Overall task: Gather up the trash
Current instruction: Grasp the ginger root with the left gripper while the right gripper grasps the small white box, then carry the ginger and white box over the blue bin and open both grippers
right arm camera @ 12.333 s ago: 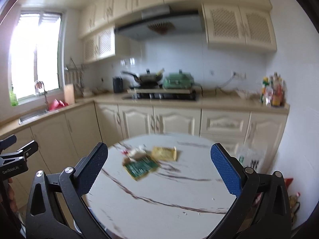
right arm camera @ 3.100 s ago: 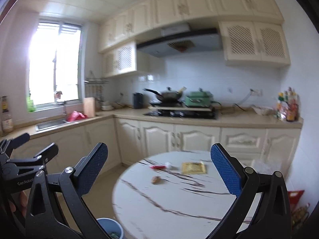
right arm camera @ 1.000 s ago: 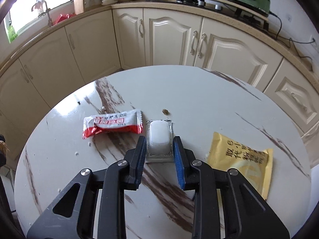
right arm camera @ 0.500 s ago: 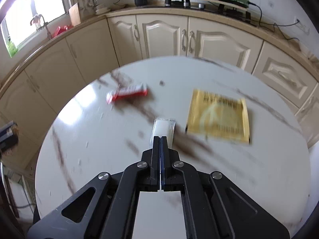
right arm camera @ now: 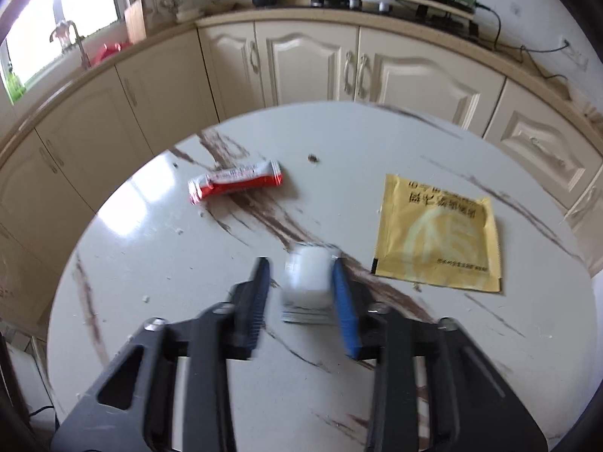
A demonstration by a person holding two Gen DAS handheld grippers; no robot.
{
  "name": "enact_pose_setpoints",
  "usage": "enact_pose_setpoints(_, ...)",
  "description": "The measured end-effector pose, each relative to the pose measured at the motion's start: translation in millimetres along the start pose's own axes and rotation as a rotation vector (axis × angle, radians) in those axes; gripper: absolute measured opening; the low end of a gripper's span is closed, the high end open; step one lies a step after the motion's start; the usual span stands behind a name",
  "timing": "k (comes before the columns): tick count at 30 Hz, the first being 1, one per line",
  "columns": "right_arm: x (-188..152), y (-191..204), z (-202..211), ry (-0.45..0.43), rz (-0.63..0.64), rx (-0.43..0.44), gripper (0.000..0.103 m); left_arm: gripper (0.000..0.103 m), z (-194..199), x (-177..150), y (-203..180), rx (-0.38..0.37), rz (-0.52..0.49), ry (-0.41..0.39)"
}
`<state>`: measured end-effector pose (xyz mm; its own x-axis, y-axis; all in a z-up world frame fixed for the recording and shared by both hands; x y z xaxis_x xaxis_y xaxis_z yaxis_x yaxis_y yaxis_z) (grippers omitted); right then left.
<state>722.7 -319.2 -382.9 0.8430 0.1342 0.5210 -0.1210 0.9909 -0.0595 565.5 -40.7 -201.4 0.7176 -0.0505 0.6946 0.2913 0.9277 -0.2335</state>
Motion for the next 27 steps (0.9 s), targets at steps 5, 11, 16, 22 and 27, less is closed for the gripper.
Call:
enact_pose_setpoints(5,-6.9,-2.4,10.0,-0.031,-0.007,-0.018,0.020,0.021,0.6,6.4,7.6,0.001,0.018,-0.006)
enact_pose_setpoints(11,-4.3,27.1,64.1,-0.136,0.001,0.016,0.020,0.021,14.8,0.5,39.1,0.002,0.078,-0.021)
enact_pose_setpoints(16,6.2,112.4,108.7,-0.238,0.063,0.161,0.020,0.021,35.9,-16.3,85.5,0.044,0.134,-0.034)
enact_pose_setpoints(22,5.3,249.6,103.1,-0.241,0.159,0.376,0.020,0.021,40.7,-58.3,159.4,0.136,0.247,0.022)
enact_pose_setpoints(27,-17.1,332.8,38.7,-0.118,0.172,0.474,0.020,0.021,15.0,-104.4,221.5,0.225,0.357,0.122)
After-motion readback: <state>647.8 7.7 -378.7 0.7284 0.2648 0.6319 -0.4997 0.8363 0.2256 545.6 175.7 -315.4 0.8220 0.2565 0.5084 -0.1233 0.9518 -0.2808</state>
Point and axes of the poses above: each gripper's, at about its wrist camera, not at the fingertips, and z roughly against the way its jaws point, y to its left, x to its top, the point moved 7 cm from there along -z, roughly the way its jaws point, and after that the axes turned 7 degrees about z, right-handed, at the moved point
